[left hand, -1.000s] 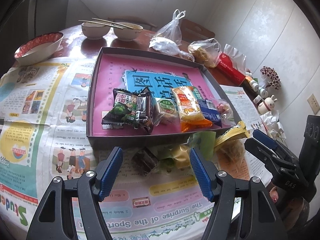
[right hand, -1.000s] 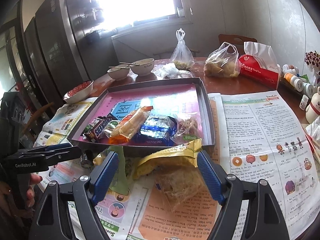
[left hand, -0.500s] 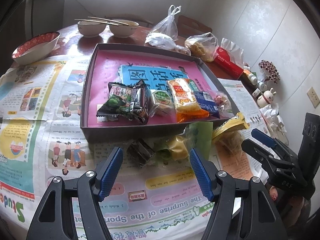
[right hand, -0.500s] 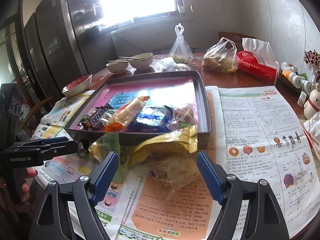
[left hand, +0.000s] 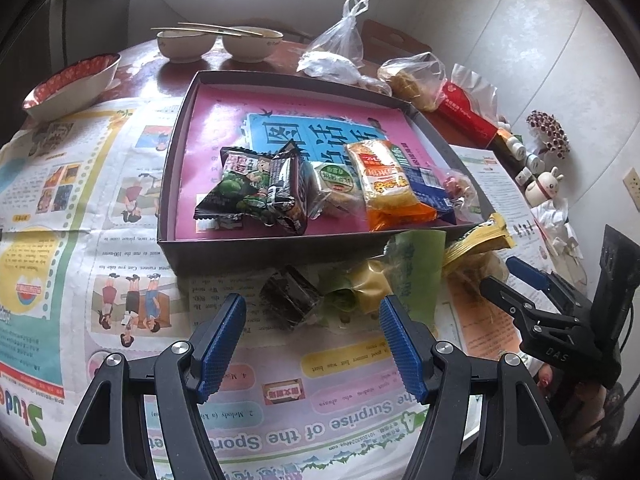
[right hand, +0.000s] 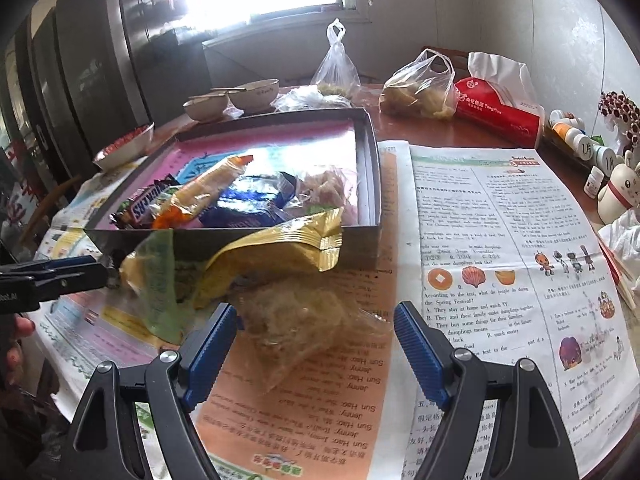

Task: Organize snacks
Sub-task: 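Move both grippers back toward the remaining snacks on the newspaper, then grasp the brown-wrapped chocolate cake with the left gripper while the right grasps the clear fried-snack bag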

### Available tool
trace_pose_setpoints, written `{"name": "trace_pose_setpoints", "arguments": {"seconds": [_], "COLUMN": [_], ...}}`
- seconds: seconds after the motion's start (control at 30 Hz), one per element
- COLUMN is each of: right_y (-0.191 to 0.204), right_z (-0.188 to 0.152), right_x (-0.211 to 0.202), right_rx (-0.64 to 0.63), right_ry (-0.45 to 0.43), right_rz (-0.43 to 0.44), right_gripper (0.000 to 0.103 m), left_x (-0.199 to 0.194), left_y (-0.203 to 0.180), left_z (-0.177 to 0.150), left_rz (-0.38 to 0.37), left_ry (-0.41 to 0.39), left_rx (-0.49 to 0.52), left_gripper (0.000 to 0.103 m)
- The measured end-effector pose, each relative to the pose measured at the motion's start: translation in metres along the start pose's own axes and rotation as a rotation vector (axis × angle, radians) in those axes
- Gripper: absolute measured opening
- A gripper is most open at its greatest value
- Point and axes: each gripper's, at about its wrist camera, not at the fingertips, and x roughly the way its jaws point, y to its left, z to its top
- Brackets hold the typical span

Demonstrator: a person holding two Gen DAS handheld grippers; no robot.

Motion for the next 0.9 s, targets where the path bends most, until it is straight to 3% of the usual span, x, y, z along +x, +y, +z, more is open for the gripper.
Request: {"name": "trace_pose_setpoints", "arguments": {"seconds": [0.47, 0.63, 0.9], "right_y": [0.012, 0.021, 0.035], "right_z": [0.0, -0.004, -0.009], "right_x": [0.017, 0.016, 0.012], "right_rx": [-0.054, -0.088, -0.127], "right_ry": [0.026, 0.023, 0.019], "right_rz": [0.023, 0.03, 0.053], "right_gripper": [0.08, 0.071, 0.053], "left_x": [0.014, 0.016, 0.019], "left_y": [0.005, 0.01, 0.002], "left_z": [0.005, 0.005, 0.003], "left_rz": [0.021, 0.008, 0.021], "left_ry": [0.0, -0.011, -0.014], "left_rx": [-0.011, -0.016, 0.059], "left_gripper": [0.071, 0.071, 0.057]}}
